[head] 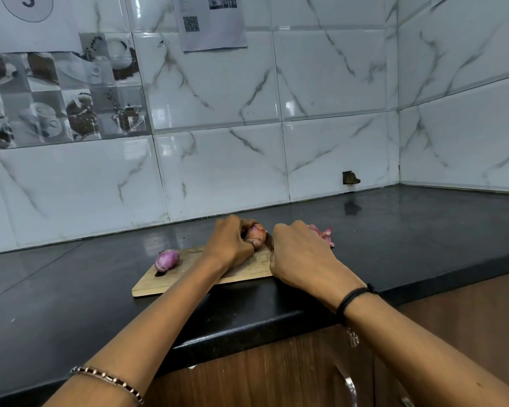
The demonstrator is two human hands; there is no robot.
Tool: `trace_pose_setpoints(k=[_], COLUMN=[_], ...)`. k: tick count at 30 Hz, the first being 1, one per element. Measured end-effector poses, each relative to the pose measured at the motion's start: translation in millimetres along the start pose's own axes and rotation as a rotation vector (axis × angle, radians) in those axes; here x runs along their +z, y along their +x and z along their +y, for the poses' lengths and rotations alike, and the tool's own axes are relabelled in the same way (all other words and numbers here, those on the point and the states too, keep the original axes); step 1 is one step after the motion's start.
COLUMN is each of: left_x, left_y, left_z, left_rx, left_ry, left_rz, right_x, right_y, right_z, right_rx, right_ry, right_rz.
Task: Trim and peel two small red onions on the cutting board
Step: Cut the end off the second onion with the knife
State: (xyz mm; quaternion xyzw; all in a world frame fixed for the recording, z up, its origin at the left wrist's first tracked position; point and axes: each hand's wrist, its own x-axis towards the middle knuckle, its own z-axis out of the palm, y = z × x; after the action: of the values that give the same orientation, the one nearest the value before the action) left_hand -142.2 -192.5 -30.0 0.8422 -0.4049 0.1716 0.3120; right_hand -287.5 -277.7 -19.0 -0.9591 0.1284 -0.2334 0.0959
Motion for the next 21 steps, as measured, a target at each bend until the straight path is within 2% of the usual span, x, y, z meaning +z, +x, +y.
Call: trace_pose_setpoints(k=[14, 21], left_x=[-6, -2], left_y=[-3, -2], left_z=[3, 0], left_rx=[0.020, -0.093], left_ry=[-0.104, -0.100], left_rz=[0.004, 0.045], right_x=[-7, 1], right_y=[14, 15], right_z=[-6, -7], right_rx=[-0.024, -0.062], right_ry=[-0.035, -0.085], right_rz=[-0.080, -0.053])
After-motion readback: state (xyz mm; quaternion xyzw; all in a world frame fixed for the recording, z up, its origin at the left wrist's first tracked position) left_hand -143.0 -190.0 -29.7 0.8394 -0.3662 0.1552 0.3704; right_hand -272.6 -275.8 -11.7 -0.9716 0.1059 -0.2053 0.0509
